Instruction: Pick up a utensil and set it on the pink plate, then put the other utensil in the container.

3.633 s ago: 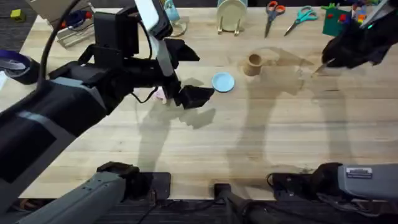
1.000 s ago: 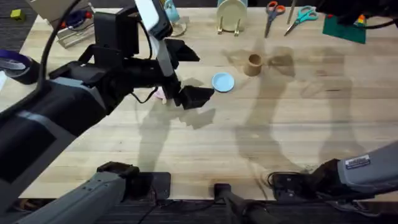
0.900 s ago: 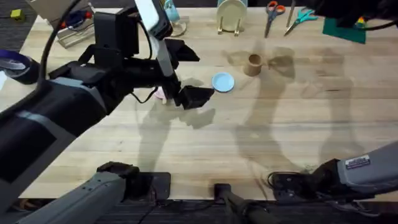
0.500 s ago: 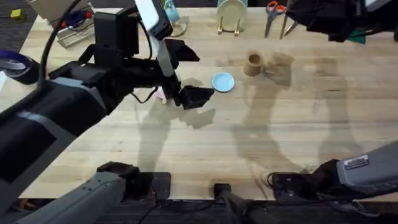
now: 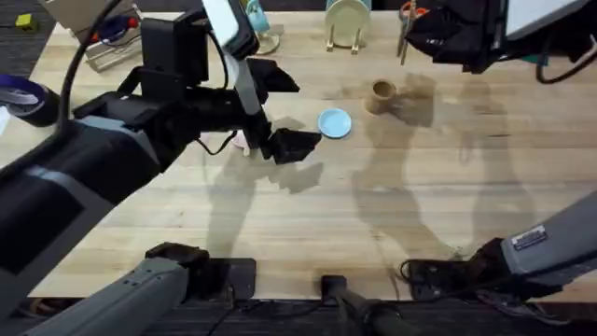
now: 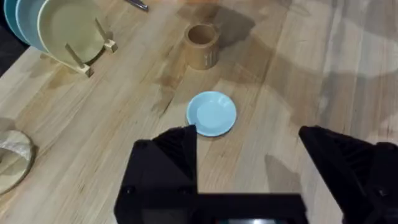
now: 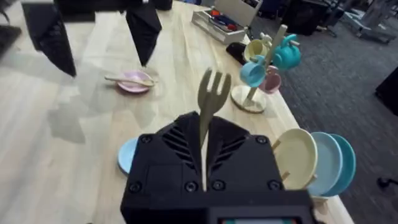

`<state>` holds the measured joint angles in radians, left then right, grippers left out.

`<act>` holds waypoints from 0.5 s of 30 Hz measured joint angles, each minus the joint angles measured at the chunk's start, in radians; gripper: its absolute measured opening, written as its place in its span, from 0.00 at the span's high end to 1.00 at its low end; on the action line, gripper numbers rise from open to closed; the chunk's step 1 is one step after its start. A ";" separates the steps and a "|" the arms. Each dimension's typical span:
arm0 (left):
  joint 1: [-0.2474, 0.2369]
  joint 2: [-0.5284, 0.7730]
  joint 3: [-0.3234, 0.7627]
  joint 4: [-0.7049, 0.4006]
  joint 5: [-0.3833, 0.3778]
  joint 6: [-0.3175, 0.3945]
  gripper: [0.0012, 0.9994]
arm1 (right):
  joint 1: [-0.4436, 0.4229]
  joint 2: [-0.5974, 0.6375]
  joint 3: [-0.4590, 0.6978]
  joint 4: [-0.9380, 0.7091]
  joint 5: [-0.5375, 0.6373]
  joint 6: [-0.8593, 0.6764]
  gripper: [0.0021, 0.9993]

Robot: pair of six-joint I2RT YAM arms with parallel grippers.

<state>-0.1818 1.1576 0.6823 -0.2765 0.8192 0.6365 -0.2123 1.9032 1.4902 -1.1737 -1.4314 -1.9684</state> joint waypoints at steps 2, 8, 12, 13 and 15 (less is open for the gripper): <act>0.000 0.000 0.000 0.000 0.000 0.000 0.01 | 0.000 0.018 0.000 0.023 0.000 -0.016 0.97; 0.000 0.000 0.000 0.000 0.000 0.000 0.01 | 0.000 0.062 0.000 0.084 0.000 -0.038 0.97; 0.000 0.000 0.000 0.000 0.000 0.000 0.01 | 0.000 0.097 0.000 0.106 -0.005 -0.046 0.97; 0.000 0.000 0.000 0.000 0.000 0.000 0.01 | 0.000 0.108 0.000 0.112 -0.005 -0.047 0.97; 0.000 0.000 0.000 0.000 0.000 0.000 0.01 | 0.000 0.132 0.000 0.123 -0.007 -0.049 0.97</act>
<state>-0.1818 1.1576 0.6823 -0.2764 0.8192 0.6365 -0.2123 2.0352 1.4902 -1.0507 -1.4379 -2.0174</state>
